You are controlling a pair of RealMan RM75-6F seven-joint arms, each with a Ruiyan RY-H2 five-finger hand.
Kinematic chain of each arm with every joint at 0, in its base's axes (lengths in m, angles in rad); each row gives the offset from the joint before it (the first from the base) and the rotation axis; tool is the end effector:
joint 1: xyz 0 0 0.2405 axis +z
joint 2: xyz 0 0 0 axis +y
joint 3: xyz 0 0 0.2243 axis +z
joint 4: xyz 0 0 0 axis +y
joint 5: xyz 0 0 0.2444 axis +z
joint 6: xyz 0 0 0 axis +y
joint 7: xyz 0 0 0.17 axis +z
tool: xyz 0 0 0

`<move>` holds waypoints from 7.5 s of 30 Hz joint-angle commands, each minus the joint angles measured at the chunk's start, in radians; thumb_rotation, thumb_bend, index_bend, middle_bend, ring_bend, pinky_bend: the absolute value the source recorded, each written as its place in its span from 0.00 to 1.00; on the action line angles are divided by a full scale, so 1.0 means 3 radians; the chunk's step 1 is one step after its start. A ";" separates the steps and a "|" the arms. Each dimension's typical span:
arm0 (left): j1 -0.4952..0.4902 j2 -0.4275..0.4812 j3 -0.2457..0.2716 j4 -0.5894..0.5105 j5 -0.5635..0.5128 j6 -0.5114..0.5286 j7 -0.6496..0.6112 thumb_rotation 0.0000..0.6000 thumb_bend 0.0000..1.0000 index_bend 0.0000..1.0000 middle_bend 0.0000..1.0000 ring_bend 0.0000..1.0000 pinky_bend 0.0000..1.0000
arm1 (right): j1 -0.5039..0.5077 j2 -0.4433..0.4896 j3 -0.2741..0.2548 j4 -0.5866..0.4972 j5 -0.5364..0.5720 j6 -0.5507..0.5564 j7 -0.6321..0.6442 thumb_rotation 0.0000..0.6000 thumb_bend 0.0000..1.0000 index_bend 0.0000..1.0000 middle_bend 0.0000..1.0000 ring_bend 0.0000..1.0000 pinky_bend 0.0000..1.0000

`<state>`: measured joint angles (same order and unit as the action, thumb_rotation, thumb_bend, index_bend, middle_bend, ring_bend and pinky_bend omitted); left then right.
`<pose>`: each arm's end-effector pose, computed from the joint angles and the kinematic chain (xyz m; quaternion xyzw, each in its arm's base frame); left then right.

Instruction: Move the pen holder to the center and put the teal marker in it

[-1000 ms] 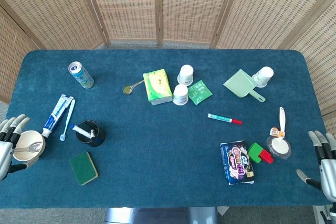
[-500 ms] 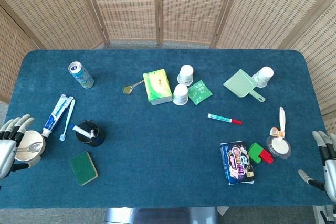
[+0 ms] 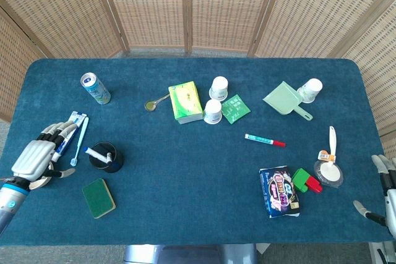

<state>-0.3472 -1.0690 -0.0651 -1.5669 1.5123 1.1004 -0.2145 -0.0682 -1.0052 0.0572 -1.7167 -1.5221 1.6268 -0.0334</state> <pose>-0.2754 0.2824 0.0807 -0.6796 -0.4449 -0.3641 0.4556 -0.2990 -0.1626 0.1581 0.5521 -0.3683 0.3776 0.6457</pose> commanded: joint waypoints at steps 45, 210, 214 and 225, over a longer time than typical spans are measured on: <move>-0.1021 -0.0423 -0.0044 -0.0646 -0.2010 -0.0835 0.2154 1.00 0.10 0.17 0.45 0.35 0.42 | -0.0016 0.0110 0.0079 0.0033 0.0152 -0.0040 0.0443 1.00 0.00 0.00 0.00 0.00 0.00; 0.0471 0.0824 0.0433 -0.1147 0.0197 0.1115 0.0364 1.00 0.10 0.00 0.00 0.00 0.08 | 0.2001 -0.1948 0.0854 0.0208 0.2013 -0.1369 -0.2448 1.00 0.30 0.40 0.00 0.00 0.00; 0.0476 0.0831 0.0412 -0.1132 0.0202 0.1085 0.0323 1.00 0.10 0.00 0.00 0.00 0.07 | 0.2095 -0.2039 0.0869 0.0406 0.2140 -0.1390 -0.2462 1.00 0.30 0.41 0.00 0.00 0.00; 0.0488 0.0847 0.0375 -0.1122 0.0209 0.1012 0.0259 1.00 0.10 0.00 0.00 0.00 0.08 | 0.2185 -0.2112 0.0837 0.0764 0.2183 -0.1420 -0.2256 1.00 0.31 0.41 0.00 0.00 0.00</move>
<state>-0.2005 -0.8150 0.0473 -1.9034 1.5749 1.4039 -0.1369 0.5835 -1.6324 0.3125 -1.5056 -0.8625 1.2029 -0.7220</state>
